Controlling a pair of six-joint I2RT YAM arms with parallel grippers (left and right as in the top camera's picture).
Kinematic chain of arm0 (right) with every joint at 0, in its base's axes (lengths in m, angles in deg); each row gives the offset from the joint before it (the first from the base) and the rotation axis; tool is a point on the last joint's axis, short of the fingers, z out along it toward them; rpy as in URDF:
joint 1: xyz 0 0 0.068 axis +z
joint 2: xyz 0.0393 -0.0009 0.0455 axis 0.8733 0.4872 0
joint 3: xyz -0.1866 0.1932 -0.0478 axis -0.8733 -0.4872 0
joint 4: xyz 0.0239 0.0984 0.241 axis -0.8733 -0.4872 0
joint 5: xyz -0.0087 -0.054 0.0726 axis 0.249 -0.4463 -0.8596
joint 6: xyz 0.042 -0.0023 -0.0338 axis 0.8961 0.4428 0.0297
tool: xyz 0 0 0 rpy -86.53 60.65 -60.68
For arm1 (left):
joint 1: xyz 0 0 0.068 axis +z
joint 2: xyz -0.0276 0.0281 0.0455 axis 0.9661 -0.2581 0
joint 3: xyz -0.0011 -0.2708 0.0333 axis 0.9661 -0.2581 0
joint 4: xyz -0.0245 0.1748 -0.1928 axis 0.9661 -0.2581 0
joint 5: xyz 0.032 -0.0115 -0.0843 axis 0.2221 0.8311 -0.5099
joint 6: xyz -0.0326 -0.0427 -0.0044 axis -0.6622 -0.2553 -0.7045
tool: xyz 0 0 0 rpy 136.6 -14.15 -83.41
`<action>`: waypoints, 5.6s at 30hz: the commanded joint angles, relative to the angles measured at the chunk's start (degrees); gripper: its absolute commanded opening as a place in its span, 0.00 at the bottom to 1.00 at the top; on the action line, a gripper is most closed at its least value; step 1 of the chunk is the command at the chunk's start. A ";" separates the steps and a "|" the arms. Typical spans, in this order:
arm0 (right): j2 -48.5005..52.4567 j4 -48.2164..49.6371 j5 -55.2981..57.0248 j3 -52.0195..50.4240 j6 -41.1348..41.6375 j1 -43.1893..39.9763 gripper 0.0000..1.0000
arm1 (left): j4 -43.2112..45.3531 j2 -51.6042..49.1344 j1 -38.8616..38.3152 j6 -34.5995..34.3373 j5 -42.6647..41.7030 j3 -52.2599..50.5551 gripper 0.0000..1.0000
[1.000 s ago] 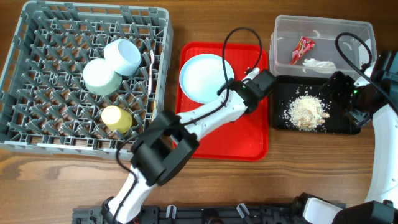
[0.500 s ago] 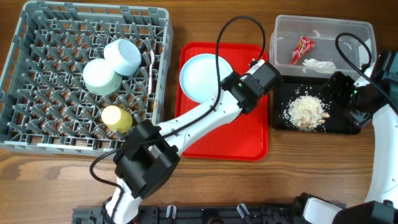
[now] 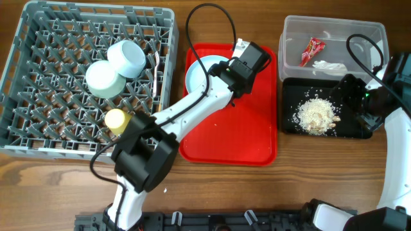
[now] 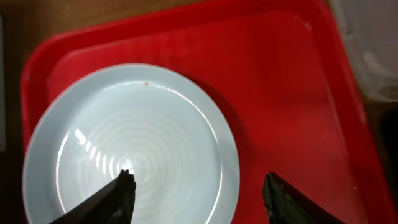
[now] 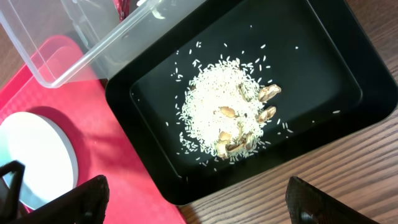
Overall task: Sort waste into correct bins and load items into the dishwasher rack
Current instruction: 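Grasp the white plate's rim with the left gripper, then lift and tilt the white plate upright with the left gripper, then carry the white plate into the rack slots and release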
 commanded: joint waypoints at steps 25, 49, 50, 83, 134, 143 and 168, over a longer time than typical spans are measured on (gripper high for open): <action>0.66 0.00 -0.52 0.81 -0.20 -0.13 0.91 | -0.68 -10.54 -4.35 4.50 0.26 -0.28 0.15; 0.66 -0.09 -0.55 0.81 -0.20 -0.13 0.92 | -5.64 -10.03 -10.54 17.09 21.11 1.81 0.04; 0.66 -0.09 -0.55 0.81 -0.17 -0.13 0.92 | -5.77 -9.94 -10.82 17.66 21.11 1.81 0.04; 0.66 -0.39 -0.52 0.81 -0.24 -0.13 0.92 | -13.55 -9.09 -8.09 15.80 19.02 1.81 0.33; 0.66 -0.35 -0.52 0.81 -0.24 -0.13 0.92 | -13.07 -1.44 -8.83 19.50 30.36 -0.04 0.04; 0.66 -0.44 -0.52 0.81 -0.24 -0.13 0.91 | -13.16 4.39 -7.50 19.21 27.41 -0.02 0.04; 0.66 -0.74 -0.50 0.81 -0.24 -0.13 0.91 | -13.07 17.66 11.15 6.49 -3.52 -0.04 0.04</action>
